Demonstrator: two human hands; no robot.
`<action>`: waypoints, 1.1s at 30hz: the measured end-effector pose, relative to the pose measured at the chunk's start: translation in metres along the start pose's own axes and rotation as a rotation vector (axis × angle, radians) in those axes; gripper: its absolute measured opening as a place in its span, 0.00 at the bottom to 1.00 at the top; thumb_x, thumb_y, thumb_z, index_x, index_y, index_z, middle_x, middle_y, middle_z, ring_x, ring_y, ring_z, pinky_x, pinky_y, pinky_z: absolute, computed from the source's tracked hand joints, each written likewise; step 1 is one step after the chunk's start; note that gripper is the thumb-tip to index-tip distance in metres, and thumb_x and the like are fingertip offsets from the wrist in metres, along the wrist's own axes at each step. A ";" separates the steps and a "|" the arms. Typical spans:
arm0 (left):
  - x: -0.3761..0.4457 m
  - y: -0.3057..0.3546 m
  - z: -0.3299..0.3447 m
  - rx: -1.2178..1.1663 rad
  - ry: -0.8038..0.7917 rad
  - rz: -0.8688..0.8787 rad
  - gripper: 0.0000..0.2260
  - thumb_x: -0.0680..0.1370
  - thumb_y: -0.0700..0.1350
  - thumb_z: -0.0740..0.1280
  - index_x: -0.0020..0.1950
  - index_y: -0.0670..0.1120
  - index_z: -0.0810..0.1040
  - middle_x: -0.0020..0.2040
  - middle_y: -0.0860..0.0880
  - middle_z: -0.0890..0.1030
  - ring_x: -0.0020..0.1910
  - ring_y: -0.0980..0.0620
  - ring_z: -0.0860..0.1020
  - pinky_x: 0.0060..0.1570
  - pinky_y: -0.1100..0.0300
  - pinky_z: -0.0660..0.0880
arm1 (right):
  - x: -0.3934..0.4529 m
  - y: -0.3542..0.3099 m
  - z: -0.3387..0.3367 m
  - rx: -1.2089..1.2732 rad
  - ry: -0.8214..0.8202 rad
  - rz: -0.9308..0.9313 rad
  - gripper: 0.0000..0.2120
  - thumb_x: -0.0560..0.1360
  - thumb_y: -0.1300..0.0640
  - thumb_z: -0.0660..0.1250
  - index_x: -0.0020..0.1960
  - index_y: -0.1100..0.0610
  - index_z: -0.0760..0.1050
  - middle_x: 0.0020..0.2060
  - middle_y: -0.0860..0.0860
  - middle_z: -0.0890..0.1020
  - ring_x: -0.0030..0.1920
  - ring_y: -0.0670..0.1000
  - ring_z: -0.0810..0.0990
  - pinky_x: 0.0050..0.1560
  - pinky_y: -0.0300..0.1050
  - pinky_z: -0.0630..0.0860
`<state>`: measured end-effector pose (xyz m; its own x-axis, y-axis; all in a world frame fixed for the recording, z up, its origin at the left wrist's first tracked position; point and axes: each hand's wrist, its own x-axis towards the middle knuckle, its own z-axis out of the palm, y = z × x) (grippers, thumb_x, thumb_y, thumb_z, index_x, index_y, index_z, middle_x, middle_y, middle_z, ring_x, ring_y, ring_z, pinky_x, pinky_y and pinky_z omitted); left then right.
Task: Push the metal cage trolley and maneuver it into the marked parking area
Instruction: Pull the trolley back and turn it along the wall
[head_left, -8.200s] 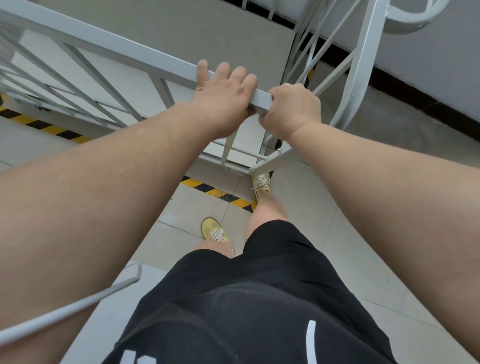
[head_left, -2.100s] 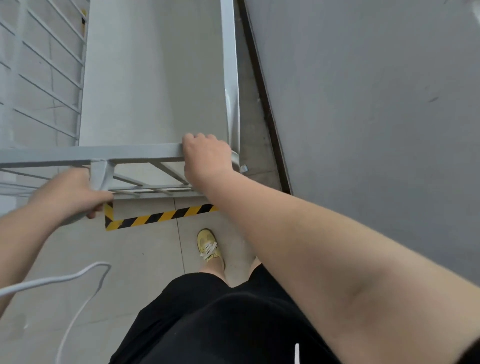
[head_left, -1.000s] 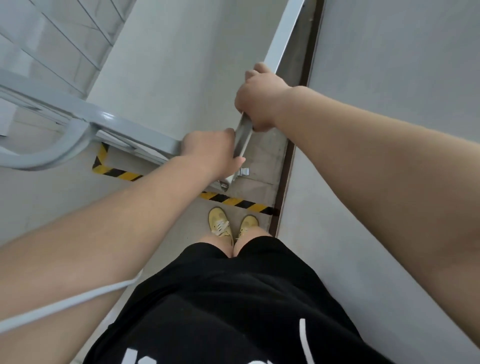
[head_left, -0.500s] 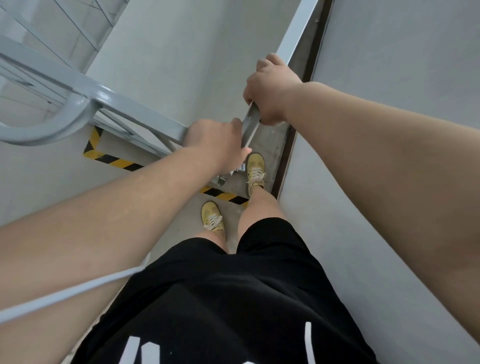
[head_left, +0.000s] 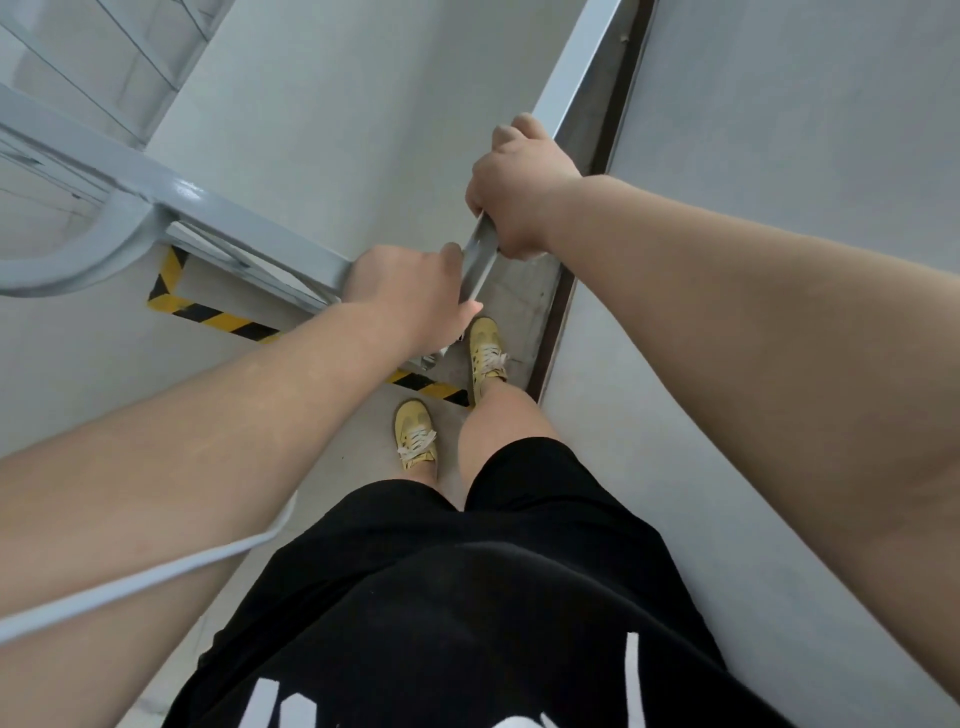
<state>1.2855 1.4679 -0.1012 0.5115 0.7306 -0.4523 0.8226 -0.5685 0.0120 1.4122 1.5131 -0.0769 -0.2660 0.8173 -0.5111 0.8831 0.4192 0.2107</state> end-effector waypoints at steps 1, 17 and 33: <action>0.001 0.000 -0.001 0.005 0.002 -0.001 0.21 0.79 0.59 0.56 0.57 0.40 0.68 0.42 0.42 0.79 0.38 0.42 0.74 0.37 0.54 0.69 | 0.001 0.001 0.000 -0.003 0.000 -0.002 0.09 0.69 0.60 0.67 0.49 0.52 0.80 0.45 0.50 0.78 0.60 0.55 0.69 0.63 0.46 0.61; 0.021 0.020 -0.008 -0.310 0.015 -0.152 0.19 0.79 0.52 0.58 0.61 0.39 0.63 0.52 0.39 0.80 0.50 0.36 0.80 0.41 0.53 0.67 | 0.002 0.010 0.009 0.063 0.084 -0.051 0.12 0.72 0.62 0.63 0.51 0.53 0.79 0.49 0.50 0.80 0.60 0.56 0.69 0.64 0.46 0.60; 0.025 0.016 -0.015 -0.352 -0.026 -0.154 0.19 0.78 0.53 0.60 0.62 0.41 0.63 0.51 0.39 0.81 0.49 0.36 0.80 0.38 0.55 0.67 | 0.003 0.016 0.012 0.127 0.146 -0.121 0.12 0.72 0.66 0.61 0.50 0.55 0.79 0.47 0.51 0.79 0.60 0.56 0.70 0.66 0.48 0.58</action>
<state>1.3157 1.4830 -0.0987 0.3724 0.7850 -0.4951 0.9266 -0.2850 0.2452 1.4302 1.5179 -0.0853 -0.4176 0.8165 -0.3987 0.8806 0.4718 0.0439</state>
